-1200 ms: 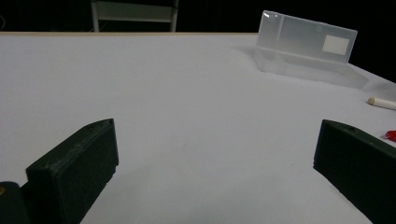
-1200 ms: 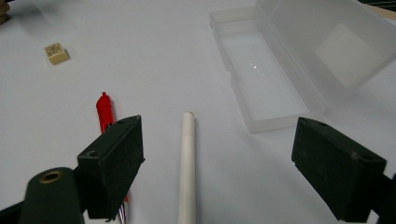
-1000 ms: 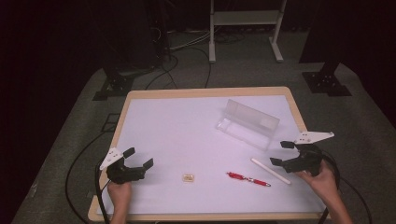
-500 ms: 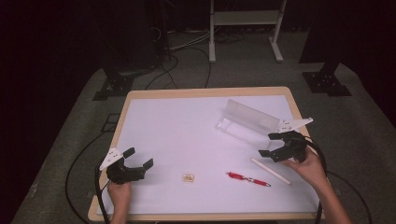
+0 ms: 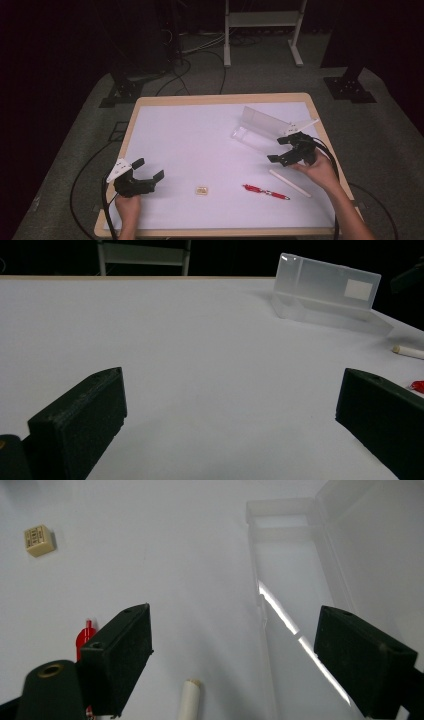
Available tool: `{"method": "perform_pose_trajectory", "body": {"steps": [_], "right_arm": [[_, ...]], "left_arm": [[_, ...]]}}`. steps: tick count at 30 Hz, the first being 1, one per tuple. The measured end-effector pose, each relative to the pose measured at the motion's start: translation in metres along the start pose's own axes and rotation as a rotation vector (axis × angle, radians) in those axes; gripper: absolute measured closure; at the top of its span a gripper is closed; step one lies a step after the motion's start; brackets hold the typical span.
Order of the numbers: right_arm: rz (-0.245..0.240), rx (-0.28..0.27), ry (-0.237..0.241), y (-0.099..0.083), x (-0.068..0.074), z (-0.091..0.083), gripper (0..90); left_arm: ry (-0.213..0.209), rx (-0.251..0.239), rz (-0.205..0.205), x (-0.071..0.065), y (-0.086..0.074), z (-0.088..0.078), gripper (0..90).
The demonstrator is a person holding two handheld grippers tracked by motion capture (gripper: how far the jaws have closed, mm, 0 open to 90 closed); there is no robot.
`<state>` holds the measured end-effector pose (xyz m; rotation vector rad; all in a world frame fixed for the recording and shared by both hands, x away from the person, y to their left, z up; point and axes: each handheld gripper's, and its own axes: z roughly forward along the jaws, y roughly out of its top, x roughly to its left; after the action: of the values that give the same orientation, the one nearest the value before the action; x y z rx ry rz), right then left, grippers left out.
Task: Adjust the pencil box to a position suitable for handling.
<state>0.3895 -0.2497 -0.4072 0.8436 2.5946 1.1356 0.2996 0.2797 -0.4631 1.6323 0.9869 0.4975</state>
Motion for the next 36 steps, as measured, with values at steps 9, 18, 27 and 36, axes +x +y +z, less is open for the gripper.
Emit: {"method": "perform_pose_trajectory", "body": {"steps": [9,18,27,36], "right_arm": [[-0.018,0.031,-0.007,0.013,-0.002,0.017,14.9],[-0.049,0.082,-0.018,0.015,-0.005,0.036,26.7],[-0.046,0.132,-0.035,0.016,-0.010,0.050,37.0],[-0.057,0.186,-0.049,0.017,-0.014,0.065,50.4]], "left_arm": [[-0.002,-0.003,-0.002,0.000,0.000,0.000,0.0],[-0.003,-0.004,-0.002,0.000,0.000,0.000,0.0],[-0.005,-0.007,-0.006,0.001,0.000,0.000,0.0],[-0.005,-0.005,-0.005,0.001,0.000,-0.001,0.0]]}}
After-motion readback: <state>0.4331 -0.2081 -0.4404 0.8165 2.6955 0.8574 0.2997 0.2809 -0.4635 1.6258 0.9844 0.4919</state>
